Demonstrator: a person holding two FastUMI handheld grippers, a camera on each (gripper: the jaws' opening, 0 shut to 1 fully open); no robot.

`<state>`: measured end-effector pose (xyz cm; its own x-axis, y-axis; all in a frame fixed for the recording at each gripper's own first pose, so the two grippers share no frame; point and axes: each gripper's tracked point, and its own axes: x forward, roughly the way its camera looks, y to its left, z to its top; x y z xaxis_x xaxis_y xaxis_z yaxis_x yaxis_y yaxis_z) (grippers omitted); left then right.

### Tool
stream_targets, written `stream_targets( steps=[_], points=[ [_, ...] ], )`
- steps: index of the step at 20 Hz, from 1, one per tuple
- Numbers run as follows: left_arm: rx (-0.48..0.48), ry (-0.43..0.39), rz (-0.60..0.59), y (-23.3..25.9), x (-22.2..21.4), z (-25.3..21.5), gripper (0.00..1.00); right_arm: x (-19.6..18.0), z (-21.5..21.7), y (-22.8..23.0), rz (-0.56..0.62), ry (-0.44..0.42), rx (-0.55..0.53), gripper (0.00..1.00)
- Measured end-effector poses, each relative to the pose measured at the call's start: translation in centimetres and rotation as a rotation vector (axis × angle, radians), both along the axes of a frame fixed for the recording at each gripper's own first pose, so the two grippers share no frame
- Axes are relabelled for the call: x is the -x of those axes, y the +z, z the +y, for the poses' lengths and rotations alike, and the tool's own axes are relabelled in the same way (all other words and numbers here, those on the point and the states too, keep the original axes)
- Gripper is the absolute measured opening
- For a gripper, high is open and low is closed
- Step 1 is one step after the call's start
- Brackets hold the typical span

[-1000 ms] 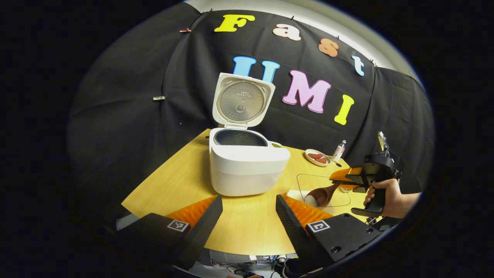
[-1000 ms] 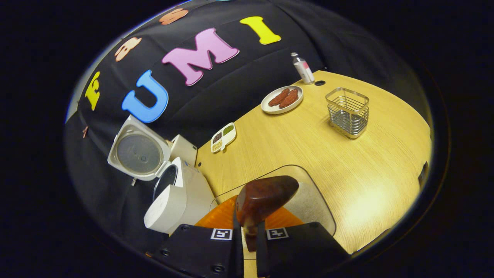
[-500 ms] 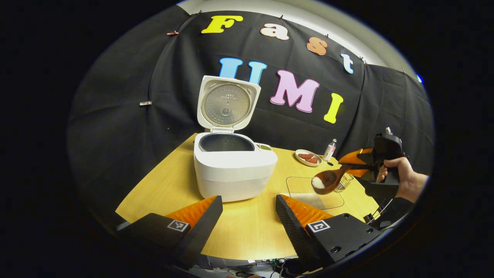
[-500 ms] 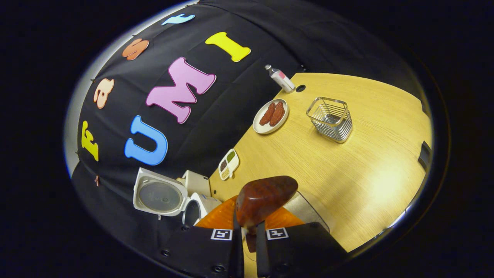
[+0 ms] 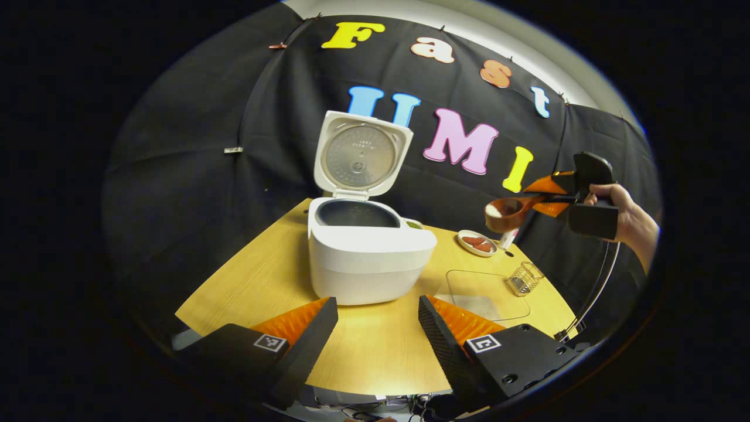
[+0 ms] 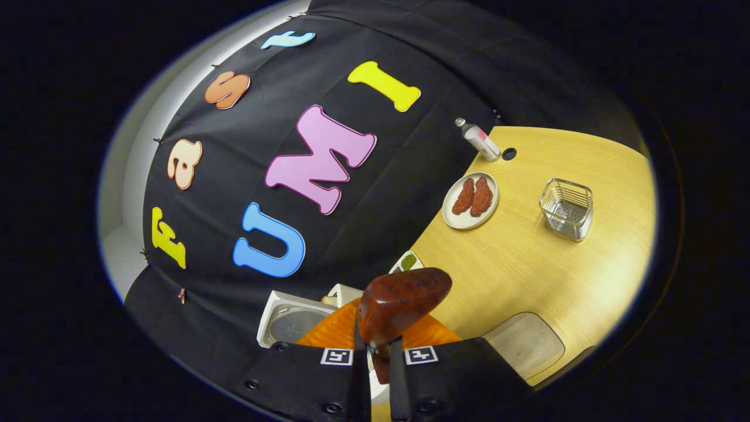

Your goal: Close the left gripper, press the button to open the rice cooker; take a wooden spoon from the chopstick holder with the right hand, scoop a spoonful of rice and pour it into the rice cooker, then put the wooden spoon back into the chopstick holder.

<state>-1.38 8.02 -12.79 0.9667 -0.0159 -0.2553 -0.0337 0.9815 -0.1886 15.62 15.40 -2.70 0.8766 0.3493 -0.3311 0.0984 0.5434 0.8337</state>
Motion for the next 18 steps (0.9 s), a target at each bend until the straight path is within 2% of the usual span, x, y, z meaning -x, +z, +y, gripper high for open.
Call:
stream_targets(
  steps=[5, 6, 7, 10, 14, 18],
  points=[
    [0.026, 0.085, -0.024, 0.3, 0.1, 2.5, 0.96, -2.9, 4.5, 2.2, -0.02, 0.039, 0.009, 0.17],
    [0.013, 0.091, -0.028, 0.3, 0.3, 2.8, 0.96, -3.4, 5.7, 2.6, -0.027, 0.054, 0.012, 0.12],
    [-0.003, 0.094, -0.038, 0.5, 0.4, 3.1, 0.96, -3.9, 6.8, 3.0, -0.035, 0.068, 0.022, 0.17],
    [-0.034, 0.084, -0.039, 0.4, 0.8, 3.6, 0.96, -5.3, 10.3, 3.4, -0.069, 0.099, 0.065, 0.17],
    [0.042, 0.13, 0.012, -1.3, 1.2, 4.9, 0.96, -5.8, 16.0, 3.4, -0.107, 0.174, 0.12, 0.17],
    [0.049, 0.213, 0.036, -1.9, 1.5, 7.2, 0.96, -5.7, 21.9, 2.3, -0.162, 0.242, 0.2, 0.17]
  ],
)
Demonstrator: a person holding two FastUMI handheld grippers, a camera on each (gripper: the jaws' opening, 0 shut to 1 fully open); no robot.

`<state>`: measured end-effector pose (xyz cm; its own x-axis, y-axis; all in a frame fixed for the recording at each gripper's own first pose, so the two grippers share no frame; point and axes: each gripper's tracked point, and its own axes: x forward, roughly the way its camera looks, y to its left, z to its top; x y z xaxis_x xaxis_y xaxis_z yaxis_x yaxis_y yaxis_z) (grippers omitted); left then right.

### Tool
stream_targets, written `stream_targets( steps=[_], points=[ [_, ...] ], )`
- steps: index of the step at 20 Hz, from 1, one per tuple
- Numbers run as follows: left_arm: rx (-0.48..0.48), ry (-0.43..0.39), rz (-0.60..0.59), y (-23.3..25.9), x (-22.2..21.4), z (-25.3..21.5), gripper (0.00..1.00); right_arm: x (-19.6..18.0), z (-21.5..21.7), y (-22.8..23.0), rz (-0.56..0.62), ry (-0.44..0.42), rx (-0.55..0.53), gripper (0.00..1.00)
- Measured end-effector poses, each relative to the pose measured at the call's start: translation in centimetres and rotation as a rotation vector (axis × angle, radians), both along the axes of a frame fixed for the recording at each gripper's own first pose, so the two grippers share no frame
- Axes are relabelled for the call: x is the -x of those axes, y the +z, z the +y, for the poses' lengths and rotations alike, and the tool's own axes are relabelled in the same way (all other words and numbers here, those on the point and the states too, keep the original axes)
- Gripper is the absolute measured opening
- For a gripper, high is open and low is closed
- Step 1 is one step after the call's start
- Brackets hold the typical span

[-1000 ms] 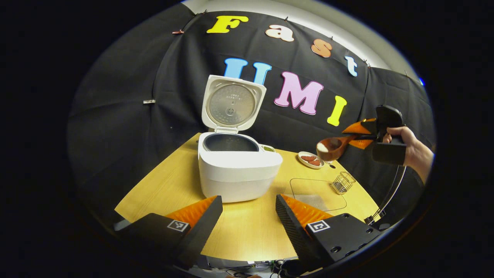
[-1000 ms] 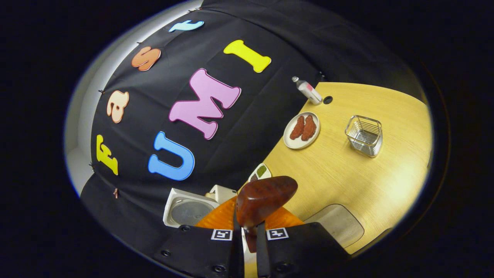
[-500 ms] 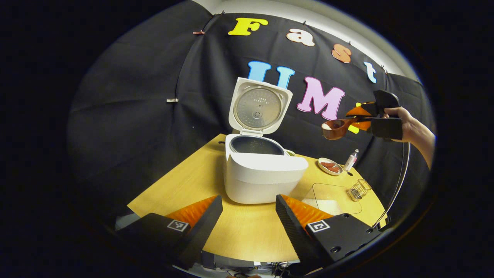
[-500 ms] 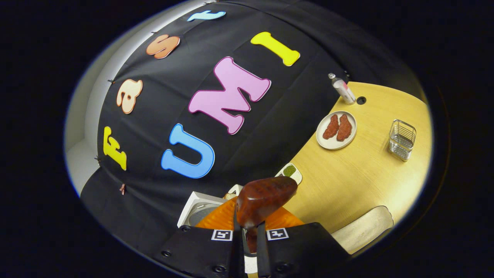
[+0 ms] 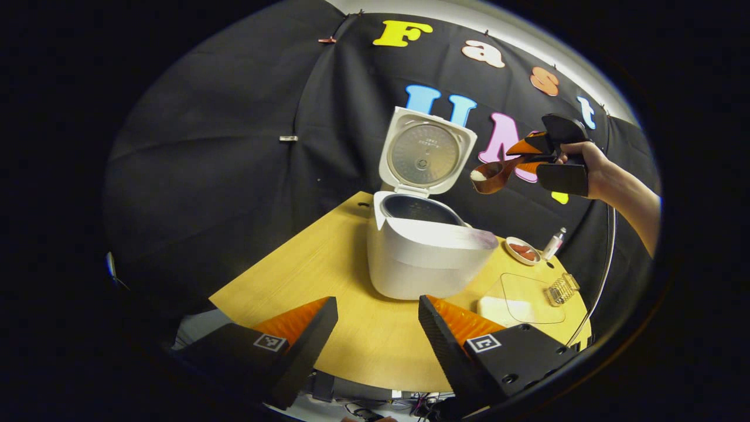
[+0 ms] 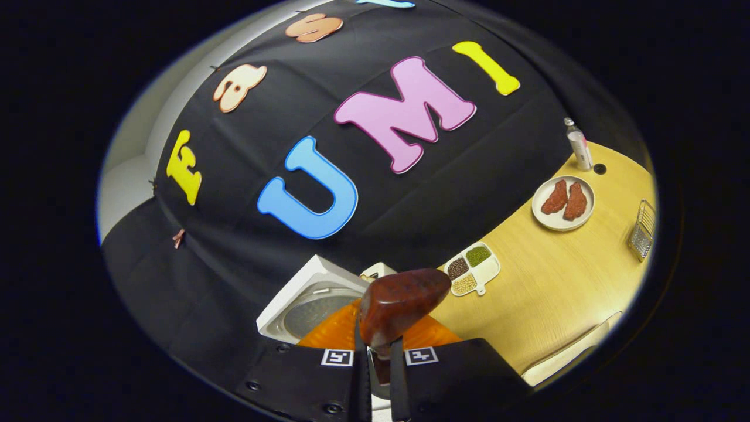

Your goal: Close the left gripper, press the button to open the rice cooker; take a wooden spoon from the chopstick holder with the right hand, scoop a spoonful of rice and pour it into the rice cooker, then put the wooden spoon back into the chopstick holder.

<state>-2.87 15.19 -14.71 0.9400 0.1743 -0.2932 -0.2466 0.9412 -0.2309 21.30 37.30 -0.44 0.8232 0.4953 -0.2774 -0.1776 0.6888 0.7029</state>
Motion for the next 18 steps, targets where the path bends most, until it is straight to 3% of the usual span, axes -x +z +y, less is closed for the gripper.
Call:
stream_targets(
  steps=[5, 18],
  points=[
    [-0.041, 0.013, 0.012, 0.1, 0.0, 1.4, 0.96, 0.5, 5.6, -1.9, -0.138, 0.12, 0.195, 0.17],
    [-0.028, -0.018, -0.017, 2.1, -0.8, 0.8, 0.96, 1.9, 12.3, -1.6, -0.542, 0.317, 0.523, 0.17]
  ],
)
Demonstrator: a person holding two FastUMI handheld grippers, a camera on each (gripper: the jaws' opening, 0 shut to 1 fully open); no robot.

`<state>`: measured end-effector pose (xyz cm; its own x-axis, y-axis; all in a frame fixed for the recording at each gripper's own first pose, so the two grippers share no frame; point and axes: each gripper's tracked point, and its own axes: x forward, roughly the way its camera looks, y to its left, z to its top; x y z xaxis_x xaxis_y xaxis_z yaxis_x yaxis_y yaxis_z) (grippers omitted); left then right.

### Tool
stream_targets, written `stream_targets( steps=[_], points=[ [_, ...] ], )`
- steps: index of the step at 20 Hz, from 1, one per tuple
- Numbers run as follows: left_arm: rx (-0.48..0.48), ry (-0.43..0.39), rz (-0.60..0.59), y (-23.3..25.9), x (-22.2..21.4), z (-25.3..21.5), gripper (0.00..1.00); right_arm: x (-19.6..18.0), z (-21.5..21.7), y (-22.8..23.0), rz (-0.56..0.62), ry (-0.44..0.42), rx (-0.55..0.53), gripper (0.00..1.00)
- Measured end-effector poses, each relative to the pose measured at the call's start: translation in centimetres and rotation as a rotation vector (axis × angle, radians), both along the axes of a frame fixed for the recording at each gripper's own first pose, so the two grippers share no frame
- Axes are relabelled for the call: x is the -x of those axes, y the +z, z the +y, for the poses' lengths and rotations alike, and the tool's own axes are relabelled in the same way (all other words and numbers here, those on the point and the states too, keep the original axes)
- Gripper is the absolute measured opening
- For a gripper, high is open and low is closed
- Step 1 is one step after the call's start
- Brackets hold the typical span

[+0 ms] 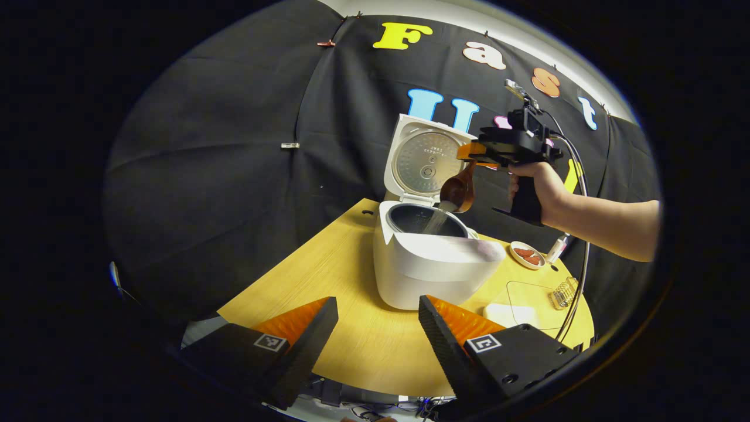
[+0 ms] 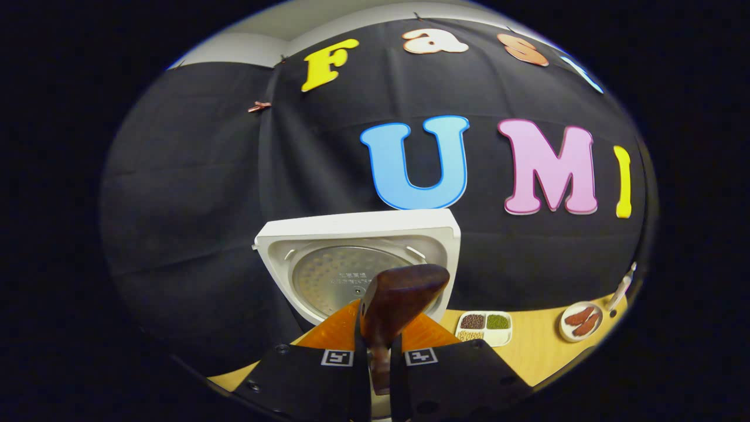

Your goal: Close the left gripper, press the button to open the rice cooker; take a wooden spoon from the chopstick holder with the right hand, scoop a spoonful of rice and pour it into the rice cooker, then put the wooden spoon back into the chopstick holder.

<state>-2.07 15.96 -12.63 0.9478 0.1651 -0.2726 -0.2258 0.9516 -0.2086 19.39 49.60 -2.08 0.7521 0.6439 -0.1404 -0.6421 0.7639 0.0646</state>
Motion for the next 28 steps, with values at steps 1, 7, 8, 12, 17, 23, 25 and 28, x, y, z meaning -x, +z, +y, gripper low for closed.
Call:
stream_targets(
  steps=[1, 7, 8, 12, 17, 23, 25, 28],
  points=[
    [-0.002, -0.007, -0.003, 0.1, -0.2, -0.2, 0.96, 0.3, 0.3, 0.0, -0.028, 0.02, 0.025, 0.17],
    [-0.012, -0.029, -0.008, 0.6, -0.7, -0.6, 0.96, 3.5, 3.6, -1.6, -0.202, 0.186, 0.19, 0.17],
    [-0.007, -0.029, -0.01, 0.7, -0.7, -0.6, 0.96, 4.0, 4.0, -1.8, -0.248, 0.211, 0.225, 0.17],
    [-0.009, -0.024, -0.01, 0.6, -0.3, -0.7, 0.96, 6.2, 5.4, -3.2, -0.366, 0.307, 0.326, 0.12],
    [-0.019, -0.02, -0.01, 0.3, 0.1, -0.8, 0.96, 7.0, 5.6, -4.2, -0.362, 0.338, 0.357, 0.17],
    [-0.021, -0.026, -0.026, 0.9, 0.2, -2.0, 0.96, 5.4, 2.6, -0.6, -0.246, 0.251, 0.213, 0.17],
    [-0.023, -0.037, -0.041, 1.6, -0.2, -2.7, 0.96, 4.4, 0.2, 1.5, -0.216, 0.204, 0.158, 0.17],
    [-0.036, -0.064, -0.052, 2.3, -1.1, -4.1, 0.96, 2.6, -4.5, 4.7, -0.2, 0.126, 0.101, 0.17]
  ],
)
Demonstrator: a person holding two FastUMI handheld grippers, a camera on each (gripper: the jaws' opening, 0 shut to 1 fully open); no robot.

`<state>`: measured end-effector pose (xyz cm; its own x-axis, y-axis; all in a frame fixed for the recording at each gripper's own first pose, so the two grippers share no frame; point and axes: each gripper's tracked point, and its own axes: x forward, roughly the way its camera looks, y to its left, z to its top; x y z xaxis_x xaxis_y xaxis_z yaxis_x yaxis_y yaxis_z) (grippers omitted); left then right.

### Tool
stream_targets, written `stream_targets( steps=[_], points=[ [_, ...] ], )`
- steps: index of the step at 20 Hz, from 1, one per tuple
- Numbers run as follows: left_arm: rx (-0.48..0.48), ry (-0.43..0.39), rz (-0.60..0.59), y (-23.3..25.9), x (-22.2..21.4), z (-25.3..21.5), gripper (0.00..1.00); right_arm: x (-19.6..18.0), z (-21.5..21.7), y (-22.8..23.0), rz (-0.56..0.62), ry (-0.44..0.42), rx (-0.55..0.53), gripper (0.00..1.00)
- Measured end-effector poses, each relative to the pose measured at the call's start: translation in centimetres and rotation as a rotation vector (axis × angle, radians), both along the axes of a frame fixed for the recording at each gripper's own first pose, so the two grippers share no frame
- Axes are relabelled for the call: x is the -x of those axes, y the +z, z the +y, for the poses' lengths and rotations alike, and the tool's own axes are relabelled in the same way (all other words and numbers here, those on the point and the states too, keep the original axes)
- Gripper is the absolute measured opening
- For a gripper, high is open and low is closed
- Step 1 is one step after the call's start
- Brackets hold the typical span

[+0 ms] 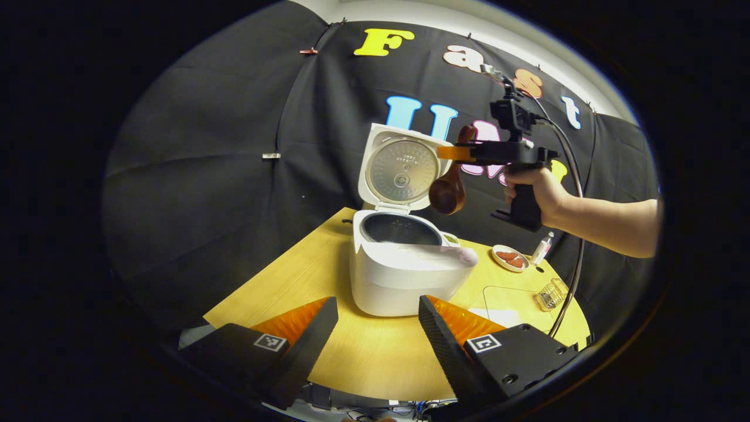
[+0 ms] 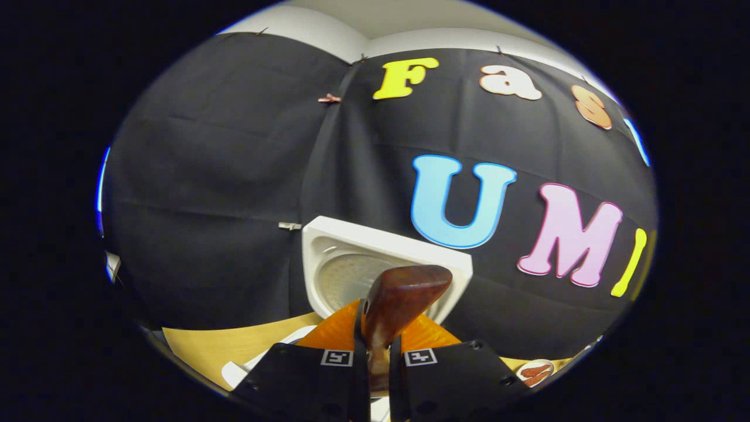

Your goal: Close the left gripper, press the button to open the rice cooker; take a wooden spoon from the chopstick holder with the right hand, scoop a spoonful of rice and pour it into the rice cooker, then put the wooden spoon back into the chopstick holder.

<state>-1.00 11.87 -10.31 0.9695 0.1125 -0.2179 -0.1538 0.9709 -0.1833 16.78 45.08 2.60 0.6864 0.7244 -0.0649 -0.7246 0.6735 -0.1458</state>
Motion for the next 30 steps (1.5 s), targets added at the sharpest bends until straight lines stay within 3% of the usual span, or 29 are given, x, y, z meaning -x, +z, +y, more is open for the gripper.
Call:
stream_targets(
  steps=[7, 16, 19, 24, 30],
  points=[
    [0.002, -0.035, -0.025, 1.9, -2.5, -3.7, 0.96, -4.3, -16.0, 3.6, 0.077, -0.214, -0.147, 0.17],
    [-0.131, -0.054, -0.025, 3.9, -5.5, -9.1, 0.96, -9.1, -36.8, 0.8, 0.131, -0.495, -0.204, 0.17],
    [-0.13, -0.066, -0.018, 4.2, -6.8, -11.3, 0.95, -10.0, -42.8, -1.2, 0.177, -0.58, -0.24, 0.17],
    [-0.123, -0.045, -0.029, 5.4, -9.0, -13.9, 0.95, -9.7, -49.9, -6.3, 0.276, -0.656, -0.243, 0.17],
    [-0.126, -0.037, 0.016, 4.4, -9.3, -17.1, 0.96, -10.2, -54.2, -13.8, 0.474, -0.741, -0.326, 0.17]
  ],
)
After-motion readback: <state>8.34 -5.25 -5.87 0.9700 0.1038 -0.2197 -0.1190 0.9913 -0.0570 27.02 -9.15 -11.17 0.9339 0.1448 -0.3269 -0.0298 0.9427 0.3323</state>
